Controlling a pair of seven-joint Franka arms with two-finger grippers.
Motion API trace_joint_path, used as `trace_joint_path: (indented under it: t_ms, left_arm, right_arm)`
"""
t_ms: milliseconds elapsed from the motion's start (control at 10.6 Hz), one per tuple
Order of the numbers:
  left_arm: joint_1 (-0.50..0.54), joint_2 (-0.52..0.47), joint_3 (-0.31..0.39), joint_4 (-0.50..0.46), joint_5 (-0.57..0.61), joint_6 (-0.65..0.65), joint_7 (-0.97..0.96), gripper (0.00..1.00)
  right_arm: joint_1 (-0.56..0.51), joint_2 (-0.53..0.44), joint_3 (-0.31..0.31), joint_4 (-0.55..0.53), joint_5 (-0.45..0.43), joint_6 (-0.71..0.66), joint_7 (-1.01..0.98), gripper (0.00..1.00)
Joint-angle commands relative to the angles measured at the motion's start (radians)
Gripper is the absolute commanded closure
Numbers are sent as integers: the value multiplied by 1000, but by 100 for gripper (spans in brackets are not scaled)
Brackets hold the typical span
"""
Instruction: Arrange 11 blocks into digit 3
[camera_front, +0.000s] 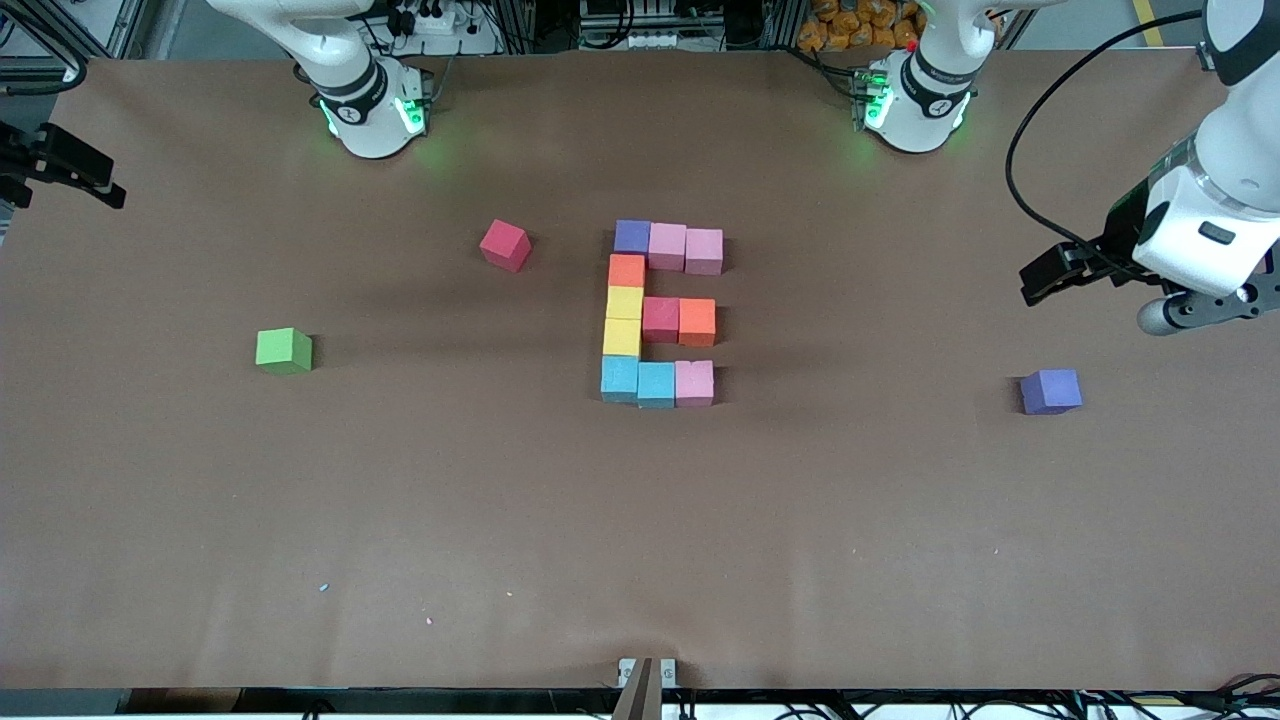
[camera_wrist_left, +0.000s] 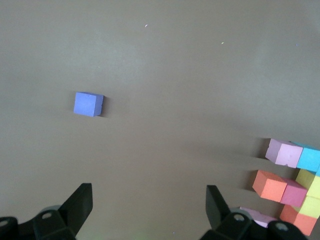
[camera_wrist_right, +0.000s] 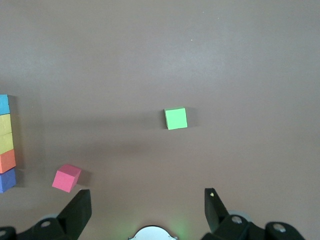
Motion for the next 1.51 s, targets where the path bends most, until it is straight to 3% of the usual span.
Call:
trace_joint_path:
  t_ms: [0, 663, 1420]
  left_arm:
    - [1, -41, 7, -31, -21, -6, 48, 0]
    - [32, -102, 7, -62, -18, -49, 249, 0]
    - [34, -102, 7, -46, -20, -48, 238, 0]
  right_arm:
    - [6, -26, 10, -13, -6, -15, 15, 0]
    - [-2, -32, 16, -20, -20, -21, 15, 0]
    - [7, -43, 42, -23, -17, -31, 15, 0]
